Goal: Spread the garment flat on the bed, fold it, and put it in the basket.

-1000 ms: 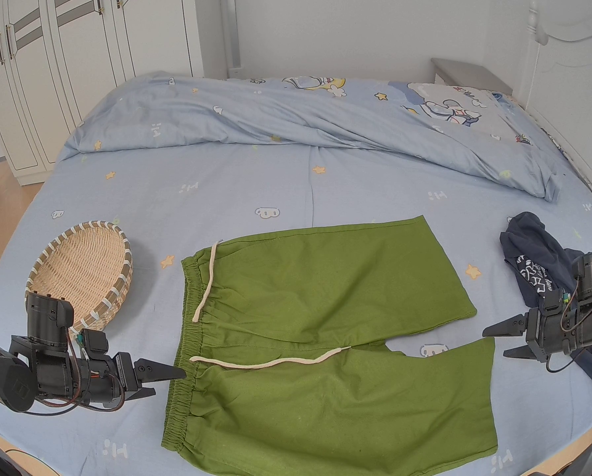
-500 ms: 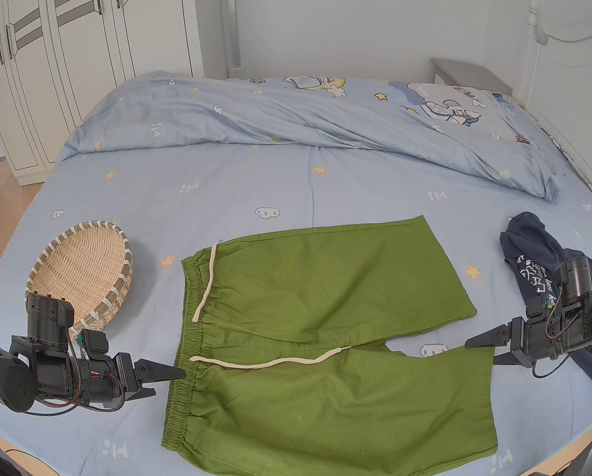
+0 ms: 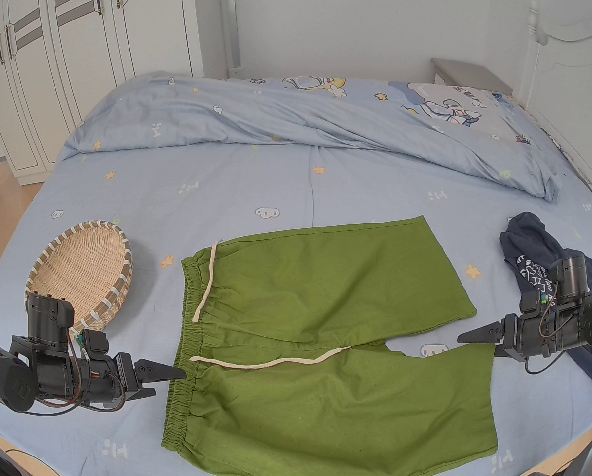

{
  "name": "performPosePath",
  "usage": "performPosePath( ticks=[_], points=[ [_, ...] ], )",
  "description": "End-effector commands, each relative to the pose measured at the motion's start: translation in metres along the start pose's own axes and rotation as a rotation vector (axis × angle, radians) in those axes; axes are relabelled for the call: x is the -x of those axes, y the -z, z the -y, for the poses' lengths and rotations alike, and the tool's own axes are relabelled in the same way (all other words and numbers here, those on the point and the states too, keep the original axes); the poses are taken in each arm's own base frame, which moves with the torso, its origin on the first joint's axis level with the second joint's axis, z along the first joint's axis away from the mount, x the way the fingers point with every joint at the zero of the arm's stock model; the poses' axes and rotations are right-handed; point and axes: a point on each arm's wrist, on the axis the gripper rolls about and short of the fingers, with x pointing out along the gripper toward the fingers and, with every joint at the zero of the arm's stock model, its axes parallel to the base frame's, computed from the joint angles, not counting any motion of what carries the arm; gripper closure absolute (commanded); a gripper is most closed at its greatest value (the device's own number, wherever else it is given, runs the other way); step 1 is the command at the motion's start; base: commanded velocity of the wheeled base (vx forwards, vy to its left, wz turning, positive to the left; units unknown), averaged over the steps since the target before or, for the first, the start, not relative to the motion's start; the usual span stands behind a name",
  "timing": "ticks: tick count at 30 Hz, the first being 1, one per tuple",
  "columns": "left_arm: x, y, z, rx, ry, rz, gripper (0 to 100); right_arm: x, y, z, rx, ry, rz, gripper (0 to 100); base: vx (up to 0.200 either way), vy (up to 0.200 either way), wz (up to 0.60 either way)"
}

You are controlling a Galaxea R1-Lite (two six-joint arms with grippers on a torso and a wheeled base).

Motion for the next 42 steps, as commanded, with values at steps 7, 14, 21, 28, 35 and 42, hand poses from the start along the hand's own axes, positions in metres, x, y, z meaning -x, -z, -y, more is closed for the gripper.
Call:
performPosePath(
  ticks=[7, 14, 21, 28, 35, 42],
  points=[
    [0.000, 0.000, 0.000, 0.001, 0.000, -0.001, 0, -0.003, 0.016, -0.014, 0.039, -0.036, -0.055, 100, 0.000, 0.000, 0.00],
    [-0.001, 0.000, 0.000, 0.001, 0.000, -0.003, 0, 0.007, 0.035, -0.037, 0.116, -0.098, -0.073, 100, 0.000, 0.000, 0.00],
    [-0.001, 0.001, -0.001, 0.003, -0.003, -0.007, 0, 0.004, 0.064, -0.062, 0.215, -0.150, -0.163, 100, 0.000, 0.000, 0.00],
    [-0.001, 0.000, -0.001, 0.002, -0.002, -0.006, 0, -0.008, 0.087, -0.068, 0.259, -0.122, -0.273, 100, 0.000, 0.000, 0.00],
    [-0.002, 0.000, -0.001, 0.003, -0.003, -0.007, 0, -0.011, 0.105, -0.062, 0.284, -0.114, -0.360, 100, 0.000, 0.000, 0.00],
    [-0.002, 0.001, -0.001, 0.005, -0.004, -0.009, 0, -0.013, 0.115, -0.056, 0.290, -0.082, -0.404, 0, 0.000, 0.000, 0.00]
  ],
)
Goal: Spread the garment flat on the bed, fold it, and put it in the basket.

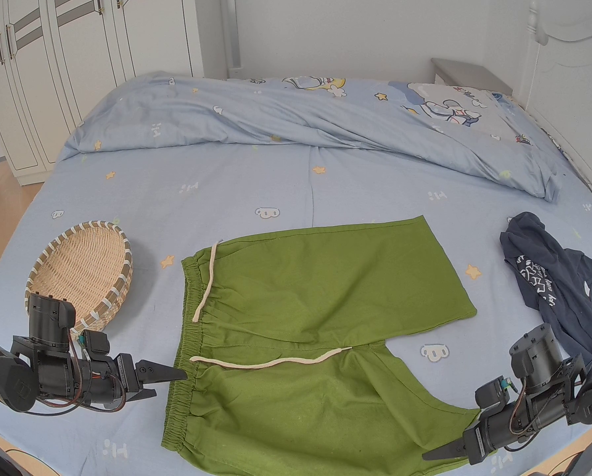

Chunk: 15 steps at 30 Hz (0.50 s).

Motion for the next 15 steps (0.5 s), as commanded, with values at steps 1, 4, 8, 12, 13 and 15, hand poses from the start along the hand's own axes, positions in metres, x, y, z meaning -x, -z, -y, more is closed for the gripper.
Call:
performPosePath(
  ticks=[1, 4, 8, 12, 13, 15],
  points=[
    [0.000, 0.000, -0.001, 0.002, -0.001, -0.002, 0, -0.003, 0.007, 0.001, -0.001, 0.002, -0.040, 0, 0.000, 0.000, 0.00],
    [0.000, 0.000, -0.001, 0.002, -0.001, -0.002, 0, -0.003, 0.011, 0.002, -0.008, 0.005, -0.047, 0, 0.000, 0.000, 0.00],
    [0.000, 0.000, -0.001, 0.002, -0.001, -0.002, 0, 0.000, 0.014, 0.004, -0.027, 0.016, -0.042, 0, 0.000, 0.000, 0.00],
    [0.000, 0.000, -0.001, 0.002, -0.001, -0.002, 0, 0.009, 0.015, 0.007, -0.053, 0.051, -0.012, 0, 0.000, 0.000, 0.00],
    [0.000, 0.000, -0.001, 0.002, -0.001, -0.002, 0, 0.010, 0.015, 0.007, -0.055, 0.053, -0.011, 0, 0.000, 0.000, 0.00],
    [0.000, 0.000, -0.001, 0.002, -0.001, -0.002, 0, 0.017, 0.015, 0.009, -0.067, 0.067, 0.029, 0, 0.000, 0.000, 0.00]
  ],
)
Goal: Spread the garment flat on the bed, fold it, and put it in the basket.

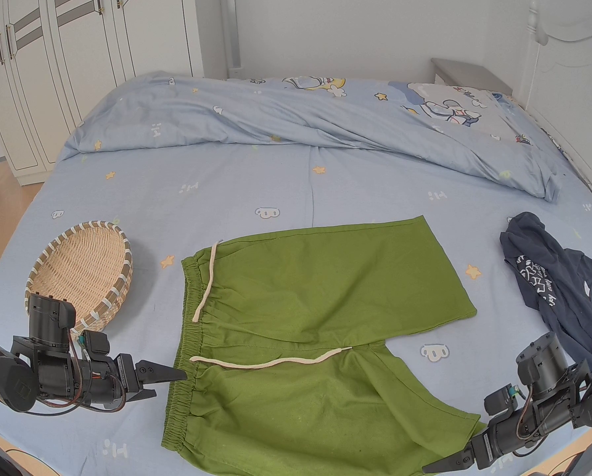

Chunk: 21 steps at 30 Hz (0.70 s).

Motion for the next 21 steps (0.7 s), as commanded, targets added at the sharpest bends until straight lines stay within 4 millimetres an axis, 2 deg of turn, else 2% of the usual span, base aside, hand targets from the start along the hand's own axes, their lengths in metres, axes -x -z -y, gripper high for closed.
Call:
performPosePath(
  ticks=[1, 11, 21],
  points=[
    [0.000, 0.000, 0.000, 0.001, -0.001, 0.000, 0, 0.014, -0.001, 0.003, -0.020, 0.023, 0.080, 0, 0.000, 0.000, 0.00],
    [0.000, 0.000, 0.000, 0.001, -0.001, 0.000, 0, 0.027, -0.008, 0.003, -0.027, 0.034, 0.173, 0, 0.000, 0.000, 0.00],
    [0.000, 0.000, 0.000, 0.001, -0.001, 0.000, 0, 0.037, -0.002, 0.002, -0.047, 0.050, 0.189, 0, 0.000, 0.000, 0.00]
  ],
)
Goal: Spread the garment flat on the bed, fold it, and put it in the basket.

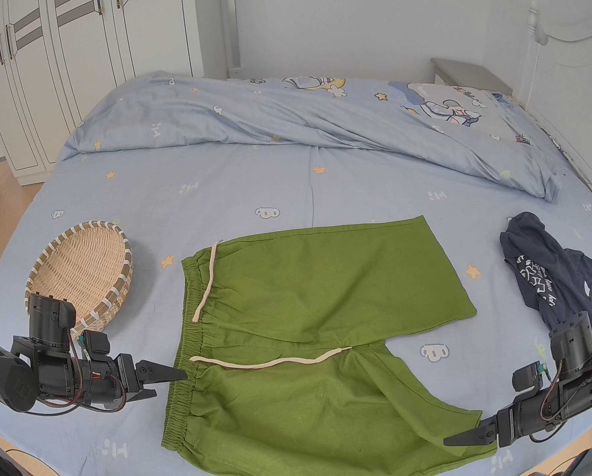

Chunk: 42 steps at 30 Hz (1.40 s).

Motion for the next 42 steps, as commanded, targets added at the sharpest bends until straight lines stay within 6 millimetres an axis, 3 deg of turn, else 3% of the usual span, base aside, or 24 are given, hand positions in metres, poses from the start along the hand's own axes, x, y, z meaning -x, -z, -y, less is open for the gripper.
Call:
performPosePath(
  ticks=[1, 10, 20, 42],
  points=[
    [0.000, 0.000, 0.000, 0.002, -0.001, 0.000, 0, 0.011, 0.000, -0.002, -0.005, 0.009, 0.037, 0, 0.000, 0.000, 0.00],
    [0.000, 0.000, 0.000, 0.000, 0.000, 0.000, 0, 0.026, -0.007, 0.008, -0.059, 0.090, 0.059, 0, 0.000, 0.000, 0.00],
    [0.000, 0.000, 0.000, 0.001, 0.000, 0.001, 0, 0.011, -0.017, 0.018, -0.094, 0.050, 0.014, 0, 0.000, 0.000, 0.00],
    [0.000, 0.000, 0.000, 0.001, 0.000, 0.001, 0, 0.005, -0.020, 0.019, -0.099, 0.010, -0.014, 0, 0.000, 0.000, 0.00]
  ],
)
